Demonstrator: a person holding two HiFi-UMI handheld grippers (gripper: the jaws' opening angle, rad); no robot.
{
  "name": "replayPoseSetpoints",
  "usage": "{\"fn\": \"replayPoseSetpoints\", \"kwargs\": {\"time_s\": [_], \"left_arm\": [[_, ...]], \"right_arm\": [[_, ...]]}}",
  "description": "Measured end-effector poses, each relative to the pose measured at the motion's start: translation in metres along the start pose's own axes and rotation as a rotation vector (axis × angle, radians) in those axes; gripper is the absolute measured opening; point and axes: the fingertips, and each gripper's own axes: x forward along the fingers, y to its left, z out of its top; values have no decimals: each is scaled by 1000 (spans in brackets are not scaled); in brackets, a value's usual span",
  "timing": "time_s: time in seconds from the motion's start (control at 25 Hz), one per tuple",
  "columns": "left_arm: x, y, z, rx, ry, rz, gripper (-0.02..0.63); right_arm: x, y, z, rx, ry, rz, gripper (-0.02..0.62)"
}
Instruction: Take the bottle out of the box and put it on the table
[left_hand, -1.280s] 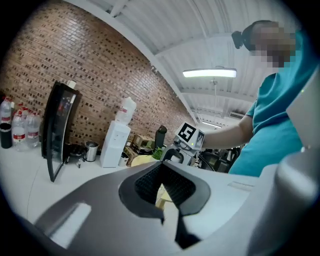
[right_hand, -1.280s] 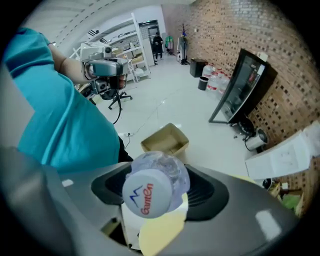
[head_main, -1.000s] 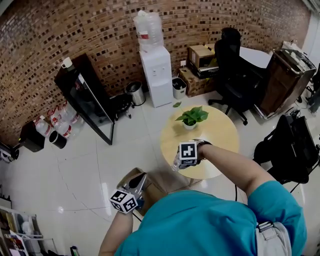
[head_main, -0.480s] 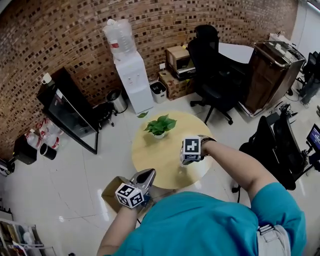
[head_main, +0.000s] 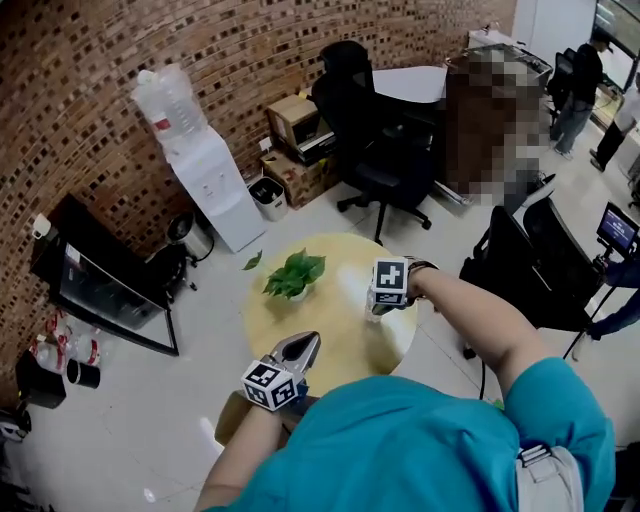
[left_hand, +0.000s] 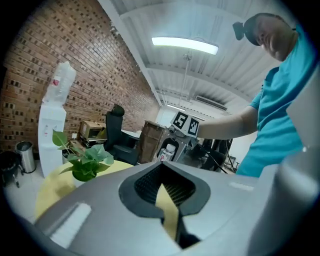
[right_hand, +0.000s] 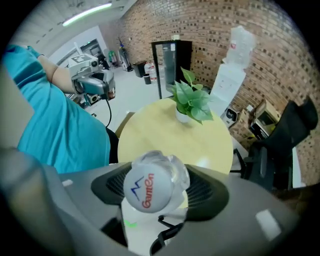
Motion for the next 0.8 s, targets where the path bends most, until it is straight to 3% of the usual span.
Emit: {"fn": "replayPoseSetpoints", "kwargs": {"time_s": [0.2, 0.36, 0.68, 0.8], "left_arm": [[18, 39, -18, 42, 85, -133, 1], [39, 68, -42, 55, 131, -196, 2], [92, 87, -82, 52, 169, -201, 2], [108, 88, -87, 44, 171, -191, 0]], "right_arm": [[20, -37, -2, 159, 6, -37, 316], [48, -64, -10, 252, 14, -68, 316], [85, -95, -36, 269, 36, -99, 318], [90, -91, -32, 271, 22, -30, 318]]}}
